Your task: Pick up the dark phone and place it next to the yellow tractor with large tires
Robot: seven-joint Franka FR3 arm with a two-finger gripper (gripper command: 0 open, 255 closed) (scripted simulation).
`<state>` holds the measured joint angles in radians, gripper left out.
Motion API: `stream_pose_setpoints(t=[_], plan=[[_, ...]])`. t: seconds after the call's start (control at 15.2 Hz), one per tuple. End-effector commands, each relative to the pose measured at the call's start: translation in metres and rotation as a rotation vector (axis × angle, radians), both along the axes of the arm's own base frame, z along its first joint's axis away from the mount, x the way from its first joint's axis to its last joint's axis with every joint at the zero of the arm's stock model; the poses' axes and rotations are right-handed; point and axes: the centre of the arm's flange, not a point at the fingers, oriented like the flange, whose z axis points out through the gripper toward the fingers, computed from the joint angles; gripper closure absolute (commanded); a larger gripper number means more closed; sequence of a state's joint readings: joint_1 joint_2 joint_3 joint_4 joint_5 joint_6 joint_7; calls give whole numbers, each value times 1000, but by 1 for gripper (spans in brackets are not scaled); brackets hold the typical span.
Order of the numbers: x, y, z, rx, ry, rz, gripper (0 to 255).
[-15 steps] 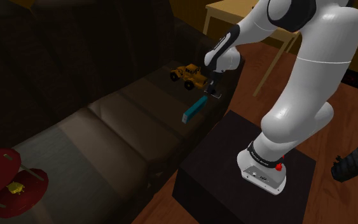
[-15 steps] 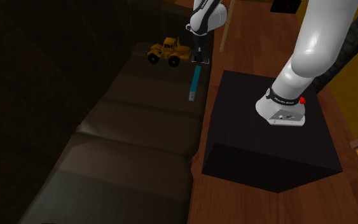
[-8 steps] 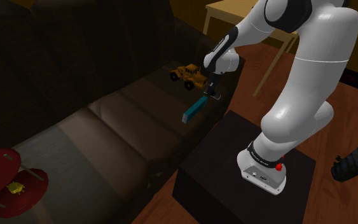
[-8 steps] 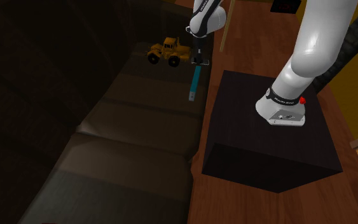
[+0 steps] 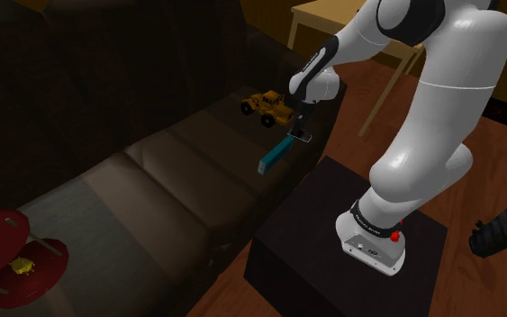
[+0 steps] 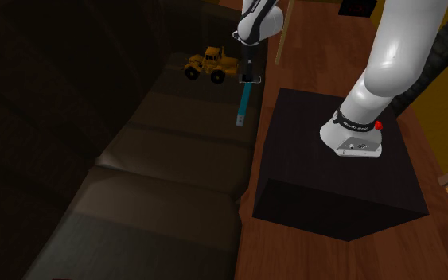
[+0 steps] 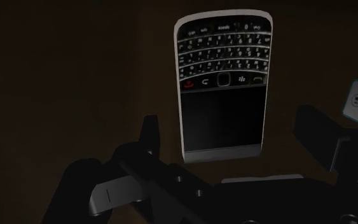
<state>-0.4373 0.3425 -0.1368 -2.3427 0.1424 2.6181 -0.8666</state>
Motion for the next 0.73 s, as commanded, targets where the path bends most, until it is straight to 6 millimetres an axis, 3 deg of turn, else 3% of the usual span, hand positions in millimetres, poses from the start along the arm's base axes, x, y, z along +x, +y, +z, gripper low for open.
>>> stream_pose_setpoints(t=[0.0, 0.13, 0.66], plan=[[1, -1, 20, 0, 0, 0, 0], [2, -2, 43, 0, 0, 0, 0], [2, -2, 43, 0, 0, 0, 0]])
